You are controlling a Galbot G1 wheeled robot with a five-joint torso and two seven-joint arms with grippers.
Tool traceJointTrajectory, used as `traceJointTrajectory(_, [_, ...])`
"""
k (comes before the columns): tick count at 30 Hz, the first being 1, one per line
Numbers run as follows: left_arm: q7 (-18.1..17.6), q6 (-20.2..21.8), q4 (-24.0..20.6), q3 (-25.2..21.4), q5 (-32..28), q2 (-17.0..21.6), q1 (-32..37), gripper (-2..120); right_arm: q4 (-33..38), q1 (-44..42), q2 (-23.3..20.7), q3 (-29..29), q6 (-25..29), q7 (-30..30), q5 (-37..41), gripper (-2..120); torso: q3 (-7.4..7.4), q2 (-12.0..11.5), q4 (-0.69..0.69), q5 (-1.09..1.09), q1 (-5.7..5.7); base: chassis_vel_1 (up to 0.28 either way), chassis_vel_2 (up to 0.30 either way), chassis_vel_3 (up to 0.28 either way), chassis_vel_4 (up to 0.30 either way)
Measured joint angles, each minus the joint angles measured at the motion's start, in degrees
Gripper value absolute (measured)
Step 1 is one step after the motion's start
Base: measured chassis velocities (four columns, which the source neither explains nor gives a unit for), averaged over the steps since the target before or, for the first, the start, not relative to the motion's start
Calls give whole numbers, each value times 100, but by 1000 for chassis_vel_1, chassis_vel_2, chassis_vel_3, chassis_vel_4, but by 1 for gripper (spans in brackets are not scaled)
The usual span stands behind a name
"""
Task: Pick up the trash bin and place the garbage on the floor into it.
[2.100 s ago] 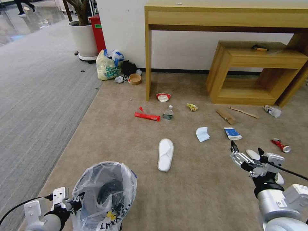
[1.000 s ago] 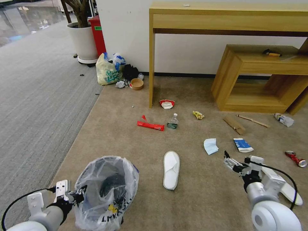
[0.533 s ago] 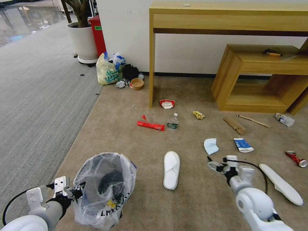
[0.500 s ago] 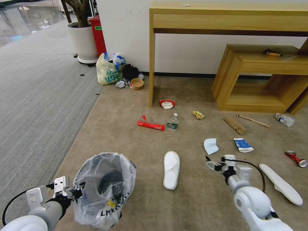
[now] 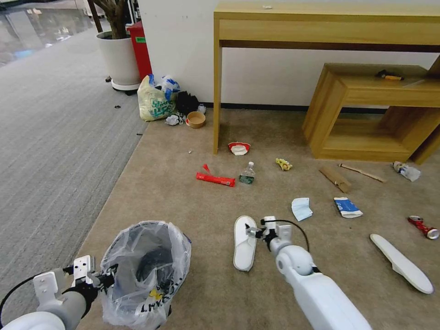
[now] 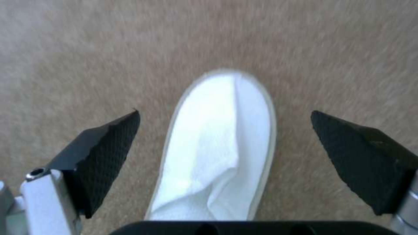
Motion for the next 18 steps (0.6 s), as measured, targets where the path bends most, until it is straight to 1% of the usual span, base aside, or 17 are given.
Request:
traceJointTrajectory(2, [-21, 0, 2, 6, 1, -43, -28, 0, -362, 201, 119, -94, -148, 58, 86, 100, 0, 0, 1, 4, 0, 0, 0, 0, 0])
traceJointTrajectory(4, [-30, 0, 2, 11, 1, -53, -31, 0, -449, 242, 141, -108, -159, 59, 91, 100, 0, 0, 0, 3, 0, 0, 0, 0, 0])
traceJointTrajectory(6, [-53, 0, 2, 31, 2, -94, -32, 0, -784, 406, 239, -158, -175, 23, 102, 100, 0, 0, 0, 3, 0, 0, 0, 0, 0])
traceJointTrajectory(8, [-55, 0, 2, 32, 3, -100, -32, 0, -823, 426, 251, -164, -175, 10, 101, 100, 0, 0, 0, 3, 0, 0, 0, 0, 0])
traceJointTrajectory(10, [-63, 0, 2, 33, 7, -119, -26, 0, -1083, 547, 337, -192, -158, -53, 57, 100, 0, 0, 0, 3, 0, 0, 0, 0, 0])
traceJointTrajectory(15, [-68, 0, 3, 20, 8, -122, -18, 0, -1277, 620, 402, -224, -119, -82, 13, 98, 0, 0, 0, 3, 0, 0, 0, 0, 0])
traceJointTrajectory(17, [-69, 0, 6, 18, 8, -122, -16, 0, -1338, 633, 424, -238, -104, -99, 0, 95, 0, 0, 0, 4, 0, 0, 0, 0, 0])
traceJointTrajectory(18, [-71, 0, 7, 18, 8, -122, -16, 0, -1368, 636, 436, -240, -91, -109, -13, 88, 0, 0, 0, 4, 0, 0, 0, 0, 0])
